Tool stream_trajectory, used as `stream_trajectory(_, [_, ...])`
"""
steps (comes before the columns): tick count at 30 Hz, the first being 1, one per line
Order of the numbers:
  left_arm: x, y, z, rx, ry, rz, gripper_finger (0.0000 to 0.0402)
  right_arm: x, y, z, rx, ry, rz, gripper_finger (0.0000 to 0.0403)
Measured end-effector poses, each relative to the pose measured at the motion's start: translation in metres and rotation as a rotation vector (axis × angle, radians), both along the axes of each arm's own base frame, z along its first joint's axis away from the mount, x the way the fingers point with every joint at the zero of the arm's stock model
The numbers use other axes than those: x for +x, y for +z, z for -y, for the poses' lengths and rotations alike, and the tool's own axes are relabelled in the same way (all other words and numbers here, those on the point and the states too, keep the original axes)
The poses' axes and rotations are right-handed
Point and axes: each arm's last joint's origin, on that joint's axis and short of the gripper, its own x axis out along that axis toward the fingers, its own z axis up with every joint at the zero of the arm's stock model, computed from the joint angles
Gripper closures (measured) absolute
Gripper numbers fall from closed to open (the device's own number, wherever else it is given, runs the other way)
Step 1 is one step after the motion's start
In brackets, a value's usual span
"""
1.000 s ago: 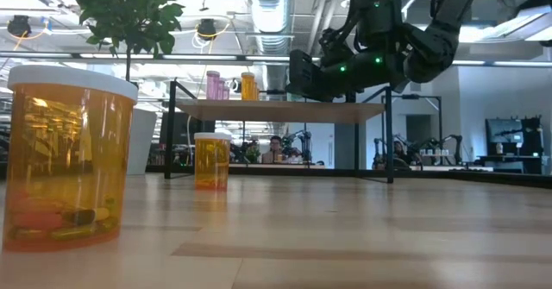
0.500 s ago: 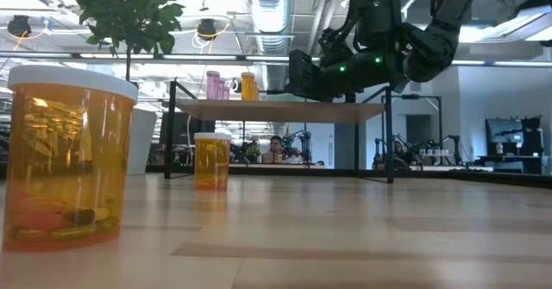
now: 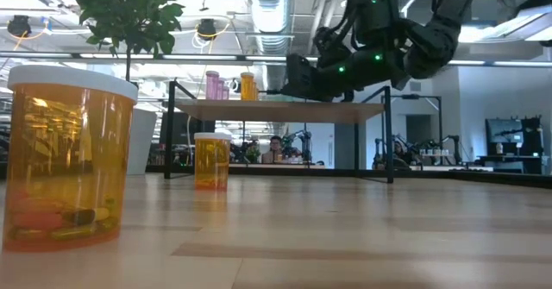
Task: Pick and place medicine bottles onto shelf by color
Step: Put the blue pill bottle on the shelf aligned with the other blue pill bottles
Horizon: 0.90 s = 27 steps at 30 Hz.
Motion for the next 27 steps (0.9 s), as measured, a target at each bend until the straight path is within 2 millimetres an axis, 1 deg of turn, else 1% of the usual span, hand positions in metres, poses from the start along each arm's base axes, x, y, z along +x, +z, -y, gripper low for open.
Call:
stream_trajectory(3, [0.000, 0.000, 0.000, -0.001, 0.000, -0.001, 0.0175, 0.008, 0.003, -0.001, -0.011, 0.004, -0.063, 0.0229])
stream_trajectory(7, [0.000, 0.000, 0.000, -0.002, 0.000, 0.000, 0.0175, 0.021, 0.009, 0.002, 0.017, -0.021, -0.164, 0.0220])
stream_trajectory(10, [0.000, 0.000, 0.000, -0.003, 0.000, -0.001, 0.0175, 0.027, 0.015, 0.003, 0.045, -0.041, -0.185, 0.0219])
stream_trajectory(17, [0.000, -0.001, 0.000, -0.003, -0.001, -0.010, 0.0175, 0.028, 0.017, 0.006, 0.090, -0.062, -0.167, 0.0235])
stream_trajectory(21, [0.000, -0.001, 0.000, -0.004, -0.003, -0.014, 0.0175, 0.029, 0.017, 0.005, 0.095, -0.060, -0.168, 0.0242])
stream_trajectory(24, [0.000, -0.001, 0.000, -0.002, -0.003, -0.017, 0.0175, 0.029, 0.017, 0.003, 0.090, -0.059, -0.171, 0.0238])
stream_trajectory(27, [0.000, -0.001, 0.000, -0.002, -0.003, -0.017, 0.0175, 0.029, 0.017, 0.001, 0.085, -0.055, -0.173, 0.0227])
